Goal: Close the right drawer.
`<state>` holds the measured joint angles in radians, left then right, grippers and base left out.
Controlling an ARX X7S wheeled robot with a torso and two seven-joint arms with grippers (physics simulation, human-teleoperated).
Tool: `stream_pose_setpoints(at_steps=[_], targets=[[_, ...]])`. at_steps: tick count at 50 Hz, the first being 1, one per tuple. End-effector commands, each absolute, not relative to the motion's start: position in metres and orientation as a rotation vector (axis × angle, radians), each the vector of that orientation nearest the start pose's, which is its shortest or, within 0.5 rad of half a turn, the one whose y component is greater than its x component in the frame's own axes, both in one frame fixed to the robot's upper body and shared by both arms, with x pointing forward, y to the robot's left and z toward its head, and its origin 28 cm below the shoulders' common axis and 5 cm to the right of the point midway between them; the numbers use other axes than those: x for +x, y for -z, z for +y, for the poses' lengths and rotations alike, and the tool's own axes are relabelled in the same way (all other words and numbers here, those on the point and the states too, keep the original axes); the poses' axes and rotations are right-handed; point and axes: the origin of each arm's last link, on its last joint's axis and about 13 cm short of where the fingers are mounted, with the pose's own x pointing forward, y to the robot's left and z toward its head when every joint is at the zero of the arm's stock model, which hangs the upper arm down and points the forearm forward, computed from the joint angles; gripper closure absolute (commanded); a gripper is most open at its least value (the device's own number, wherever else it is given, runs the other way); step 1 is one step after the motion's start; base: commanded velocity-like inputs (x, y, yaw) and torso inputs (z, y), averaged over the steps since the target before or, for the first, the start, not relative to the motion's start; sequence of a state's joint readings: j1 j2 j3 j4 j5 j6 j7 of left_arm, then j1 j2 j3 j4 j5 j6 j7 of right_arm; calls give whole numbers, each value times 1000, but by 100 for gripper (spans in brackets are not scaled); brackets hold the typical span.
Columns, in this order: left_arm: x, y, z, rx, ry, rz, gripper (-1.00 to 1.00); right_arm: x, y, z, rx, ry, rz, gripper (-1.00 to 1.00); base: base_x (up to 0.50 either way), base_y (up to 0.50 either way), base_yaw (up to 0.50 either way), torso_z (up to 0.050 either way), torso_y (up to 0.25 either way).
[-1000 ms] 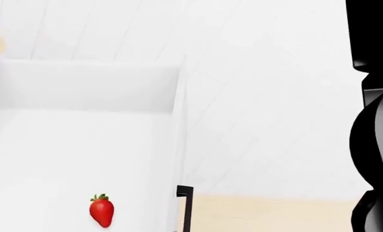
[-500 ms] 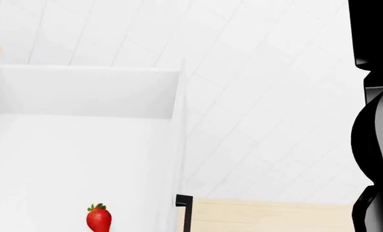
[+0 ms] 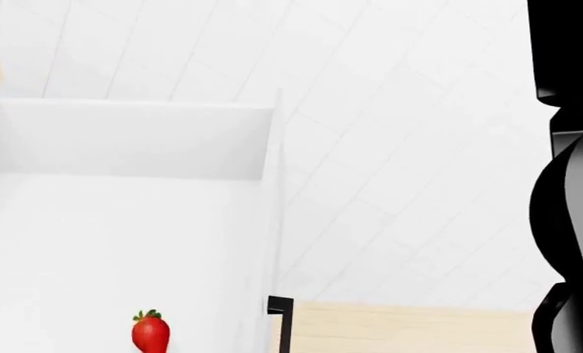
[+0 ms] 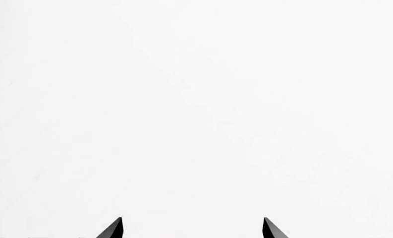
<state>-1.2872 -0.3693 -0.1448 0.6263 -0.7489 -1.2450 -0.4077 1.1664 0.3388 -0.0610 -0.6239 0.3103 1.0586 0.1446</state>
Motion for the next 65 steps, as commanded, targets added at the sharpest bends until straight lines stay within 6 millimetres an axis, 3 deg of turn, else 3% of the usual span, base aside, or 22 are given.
stream_pose_setpoints(at_steps=[1, 15, 21, 25, 28, 33, 36, 41, 43, 45, 46, 48, 65], targets=[[230, -381, 256, -25, -23, -652, -100, 253, -360, -134, -167, 26, -678, -100, 0, 0, 0, 0, 0], [229, -382, 256, -25, -21, -655, -100, 254, -360, -134, -183, 37, -693, -100, -41, -287, 0, 0, 0], [229, -384, 259, -19, -18, -665, -100, 252, -394, -143, -152, 131, -791, -100, 0, 0, 0, 0, 0], [230, -384, 261, -27, -16, -666, -100, 263, -385, -153, -127, 237, -775, -100, 0, 0, 0, 0, 0], [230, -383, 262, -27, -4, -665, -100, 276, -358, -162, -97, 315, -715, -100, 0, 0, 0, 0, 0], [229, -385, 264, -32, 8, -673, -100, 286, -288, -174, -34, 460, -559, -100, 0, 0, 0, 0, 0], [230, -383, 264, -36, 8, -672, -100, 289, -265, -176, -41, 495, -493, -100, 0, 0, 0, 0, 0], [232, -380, 264, -46, 9, -666, -100, 299, -221, -177, -60, 653, -221, -100, 0, 0, 0, 0, 0], [231, -380, 263, -49, 12, -666, -100, 294, -206, -176, 7, 570, -249, -100, 0, 0, 0, 0, 0], [231, -379, 263, -48, 15, -665, -100, 290, -184, -175, -75, 569, -328, -100, 0, 0, 0, 0, 0], [232, -379, 263, -47, 14, -662, -100, 290, -174, -174, -38, 526, -244, -100, 0, 0, 0, 0, 0], [232, -379, 263, -50, 13, -663, -100, 286, -158, -171, -73, 487, -301, -100, 0, 0, 0, 0, 0], [229, -376, 270, -46, 11, -664, -100, 292, -35, -144, -111, 427, -75, -100, 0, 0, 0, 0, 0]])
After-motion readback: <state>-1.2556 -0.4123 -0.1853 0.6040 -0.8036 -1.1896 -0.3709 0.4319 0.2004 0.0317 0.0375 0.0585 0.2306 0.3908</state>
